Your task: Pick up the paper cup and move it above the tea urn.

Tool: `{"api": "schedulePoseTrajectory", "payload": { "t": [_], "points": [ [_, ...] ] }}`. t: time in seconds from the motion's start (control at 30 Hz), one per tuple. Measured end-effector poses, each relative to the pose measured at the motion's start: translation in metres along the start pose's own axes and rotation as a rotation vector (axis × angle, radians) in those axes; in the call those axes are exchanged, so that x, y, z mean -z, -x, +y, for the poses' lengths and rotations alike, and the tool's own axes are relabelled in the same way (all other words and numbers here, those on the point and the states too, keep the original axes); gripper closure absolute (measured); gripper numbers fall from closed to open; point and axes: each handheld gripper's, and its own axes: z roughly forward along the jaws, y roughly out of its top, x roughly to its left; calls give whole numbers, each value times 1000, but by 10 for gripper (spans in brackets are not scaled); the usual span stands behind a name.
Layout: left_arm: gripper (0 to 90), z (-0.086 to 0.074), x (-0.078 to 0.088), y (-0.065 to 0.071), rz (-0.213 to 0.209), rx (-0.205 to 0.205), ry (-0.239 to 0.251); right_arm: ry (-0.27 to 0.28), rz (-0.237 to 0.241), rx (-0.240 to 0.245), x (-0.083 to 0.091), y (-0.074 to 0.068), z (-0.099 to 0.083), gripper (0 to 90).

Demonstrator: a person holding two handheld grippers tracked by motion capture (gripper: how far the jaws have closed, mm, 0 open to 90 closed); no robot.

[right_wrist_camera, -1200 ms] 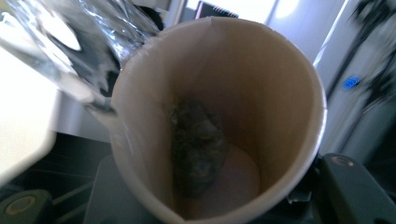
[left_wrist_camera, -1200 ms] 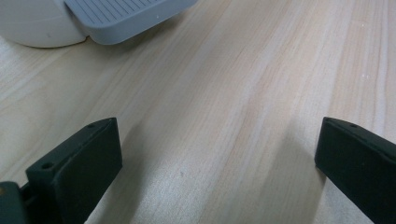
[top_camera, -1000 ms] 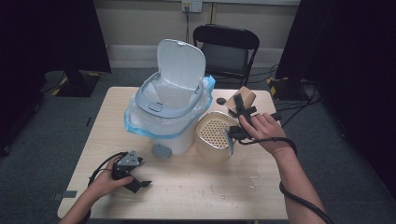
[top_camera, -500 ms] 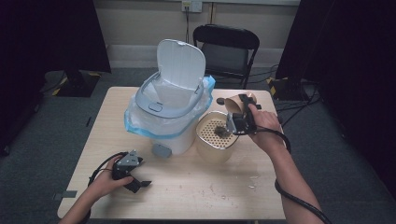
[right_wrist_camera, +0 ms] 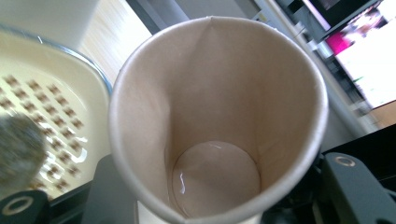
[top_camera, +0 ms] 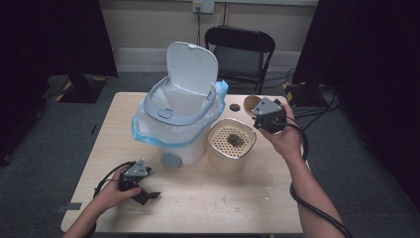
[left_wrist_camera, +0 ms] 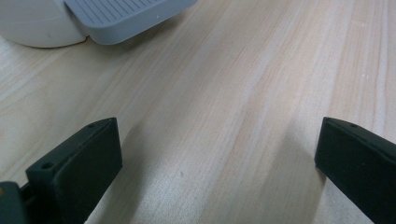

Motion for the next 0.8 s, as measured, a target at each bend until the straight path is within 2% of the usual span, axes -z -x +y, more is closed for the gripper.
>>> {"api": "schedulePoseTrajectory", "payload": {
  "t": [0.07, 0.13, 0.17, 0.53, 0.57, 0.6, 0.63, 0.67, 0.77, 0.8],
  "points": [
    [0, 0, 0, 0, 0, 0, -1, -1, 23, -49, 0, 2, 0, 440],
    [0, 0, 0, 0, 1, -1, 0, -4, 27, -63, 0, 2, 0, 440],
    [0, 0, 0, 0, 0, -2, 0, -18, 49, -96, -1, 3, -1, 440],
    [0, 0, 0, 0, 2, -3, 0, -16, 53, -130, 0, 2, 1, 439],
    [0, 0, 0, 0, 0, -2, 0, -7, 62, -167, 1, 3, 1, 439],
    [0, 0, 0, 0, 1, -2, 0, -7, 62, -167, 1, 3, 1, 439],
    [0, 0, 0, 0, 0, -2, 0, -6, 68, -196, 1, 4, 1, 439],
    [0, 0, 0, 0, 1, -2, 0, -6, 68, -196, 1, 4, 1, 439],
    [0, 0, 0, 0, 1, -2, 0, 0, 71, -247, 1, 7, 1, 437],
    [0, 0, 0, 0, 1, -2, 0, 0, 71, -247, 1, 7, 1, 437]
  ]
}}
